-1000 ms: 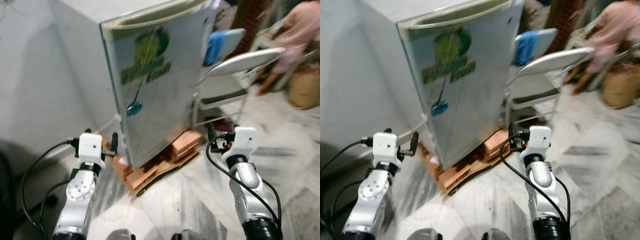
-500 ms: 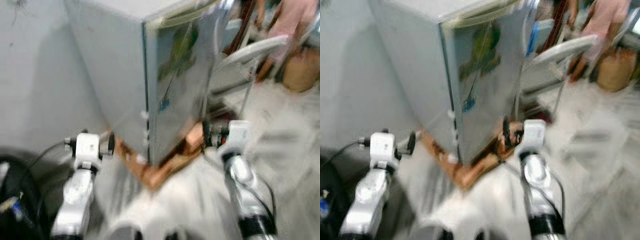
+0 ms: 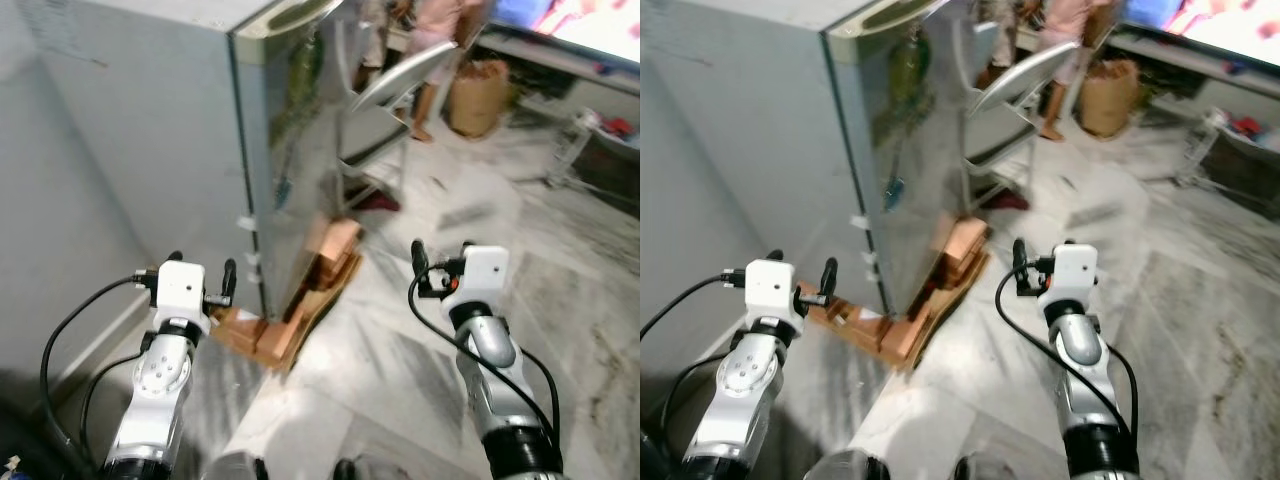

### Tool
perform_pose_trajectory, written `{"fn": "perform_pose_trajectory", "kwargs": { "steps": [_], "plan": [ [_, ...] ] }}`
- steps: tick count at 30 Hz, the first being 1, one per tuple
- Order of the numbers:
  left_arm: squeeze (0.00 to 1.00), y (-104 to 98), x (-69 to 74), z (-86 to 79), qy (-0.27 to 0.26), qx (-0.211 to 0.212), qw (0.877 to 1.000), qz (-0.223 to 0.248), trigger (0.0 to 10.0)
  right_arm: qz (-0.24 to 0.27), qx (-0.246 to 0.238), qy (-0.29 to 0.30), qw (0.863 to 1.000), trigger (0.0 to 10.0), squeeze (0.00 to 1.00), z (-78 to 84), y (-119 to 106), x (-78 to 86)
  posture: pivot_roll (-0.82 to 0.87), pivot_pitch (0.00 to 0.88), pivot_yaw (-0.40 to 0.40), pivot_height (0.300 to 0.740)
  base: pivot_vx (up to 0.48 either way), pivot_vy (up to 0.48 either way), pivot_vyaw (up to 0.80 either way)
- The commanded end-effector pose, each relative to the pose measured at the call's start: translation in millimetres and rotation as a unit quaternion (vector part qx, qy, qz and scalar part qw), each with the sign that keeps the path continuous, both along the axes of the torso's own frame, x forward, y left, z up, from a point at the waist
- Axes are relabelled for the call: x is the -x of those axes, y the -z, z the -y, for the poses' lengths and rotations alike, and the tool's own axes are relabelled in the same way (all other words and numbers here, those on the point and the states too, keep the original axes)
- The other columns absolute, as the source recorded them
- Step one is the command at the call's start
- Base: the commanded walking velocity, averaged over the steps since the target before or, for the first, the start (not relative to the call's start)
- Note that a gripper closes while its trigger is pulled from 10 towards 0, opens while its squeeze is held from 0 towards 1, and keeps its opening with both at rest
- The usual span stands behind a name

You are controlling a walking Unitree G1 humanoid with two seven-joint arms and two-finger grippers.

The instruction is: Restocking fridge

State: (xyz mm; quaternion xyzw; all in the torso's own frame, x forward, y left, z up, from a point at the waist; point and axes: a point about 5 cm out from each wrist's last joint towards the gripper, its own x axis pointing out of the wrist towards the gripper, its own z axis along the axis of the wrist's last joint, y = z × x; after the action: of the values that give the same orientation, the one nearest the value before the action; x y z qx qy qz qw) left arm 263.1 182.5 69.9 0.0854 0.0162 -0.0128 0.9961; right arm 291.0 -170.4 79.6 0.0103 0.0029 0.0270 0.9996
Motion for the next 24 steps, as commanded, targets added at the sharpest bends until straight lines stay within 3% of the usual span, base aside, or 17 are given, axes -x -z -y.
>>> {"fn": "perform_pose_trajectory", "kwargs": {
  "steps": [1, 9, 14, 18, 24],
  "plan": [
    [0.0, -0.1, -1.0, 1.5, 0.002, 0.004, 1.0, -0.003, 10.0, 0.009, 0.004, 0.002, 1.0, 10.0, 0.0, 2.0, -4.4, -0.5, 0.07, 0.079, -0.038, 0.74, 0.0, 0.0, -0.68],
    [0.0, -1.2, -3.1, 3.0, 0.014, 0.007, 1.0, -0.001, 10.0, 0.006, 0.006, 0.003, 1.0, 10.0, 0.0, 2.3, -2.3, 3.8, 0.07, 0.08, -0.039, 0.74, 0.06, 0.24, 0.0],
    [0.0, -0.9, -1.3, 3.9, 0.022, 0.004, 1.0, 0.001, 10.0, 0.002, 0.008, 0.005, 1.0, 10.0, 0.0, 3.7, 0.0, 6.1, 0.07, 0.081, -0.038, 0.74, 0.323, 0.355, -0.8],
    [0.0, -0.7, -0.9, 7.0, 0.03, 0.003, 1.0, 0.002, 10.0, 0.003, 0.008, 0.005, 1.0, 10.0, 0.0, 3.0, -0.5, 5.8, 0.07, 0.081, -0.037, 0.74, 0.436, 0.0, -0.8],
    [0.0, 0.1, -0.2, 7.7, 0.032, 0.008, 0.999, -0.001, 10.0, 0.004, 0.009, 0.003, 1.0, 10.0, 0.0, 1.6, -0.8, 5.6, 0.07, 0.08, -0.037, 0.74, 0.294, 0.0, -0.21]
  ]
}}
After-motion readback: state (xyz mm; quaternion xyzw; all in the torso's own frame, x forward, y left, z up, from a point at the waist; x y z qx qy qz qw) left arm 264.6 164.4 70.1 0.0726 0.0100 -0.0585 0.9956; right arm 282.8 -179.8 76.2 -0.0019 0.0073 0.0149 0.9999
